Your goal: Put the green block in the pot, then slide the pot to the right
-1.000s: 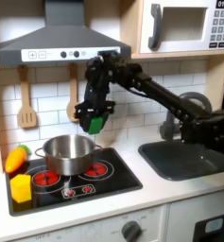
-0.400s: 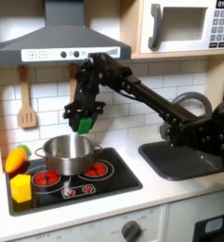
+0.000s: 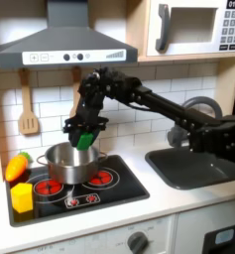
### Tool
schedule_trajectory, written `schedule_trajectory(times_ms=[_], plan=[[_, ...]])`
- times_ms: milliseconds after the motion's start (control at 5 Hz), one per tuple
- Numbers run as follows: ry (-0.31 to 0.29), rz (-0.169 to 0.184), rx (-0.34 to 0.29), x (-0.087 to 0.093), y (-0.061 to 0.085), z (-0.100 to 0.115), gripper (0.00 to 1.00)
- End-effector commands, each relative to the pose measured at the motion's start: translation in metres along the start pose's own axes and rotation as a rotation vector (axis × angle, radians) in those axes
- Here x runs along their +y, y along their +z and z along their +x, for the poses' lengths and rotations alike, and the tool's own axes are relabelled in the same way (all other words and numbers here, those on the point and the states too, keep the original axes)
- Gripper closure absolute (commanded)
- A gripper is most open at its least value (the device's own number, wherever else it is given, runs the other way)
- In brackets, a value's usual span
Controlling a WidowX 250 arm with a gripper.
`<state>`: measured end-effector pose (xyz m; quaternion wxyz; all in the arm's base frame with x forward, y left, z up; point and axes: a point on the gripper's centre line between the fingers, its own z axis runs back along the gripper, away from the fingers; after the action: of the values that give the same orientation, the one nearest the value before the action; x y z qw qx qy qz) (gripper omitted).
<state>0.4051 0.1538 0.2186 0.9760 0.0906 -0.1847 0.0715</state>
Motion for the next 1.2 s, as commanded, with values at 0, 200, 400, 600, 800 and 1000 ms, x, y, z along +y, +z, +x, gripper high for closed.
schedule_trajectory(times_ms=[0,200,400,600,800,1000], plan=[[-0.028,0.025,-0.034,0.0052,-0.0078,-0.0066,1.00],[-0.039,0.013,-0.048,0.0035,-0.0118,-0.0067,1.00],[-0.037,0.017,-0.045,0.0065,-0.0165,-0.0052,1.00],[-0.048,0.000,-0.047,0.0025,-0.0153,-0.0033,1.00],[-0.048,-0.005,-0.049,0.0025,-0.0104,-0.0045,0.00],[-0.048,-0.005,-0.052,0.0041,-0.0083,-0.0040,0.00]])
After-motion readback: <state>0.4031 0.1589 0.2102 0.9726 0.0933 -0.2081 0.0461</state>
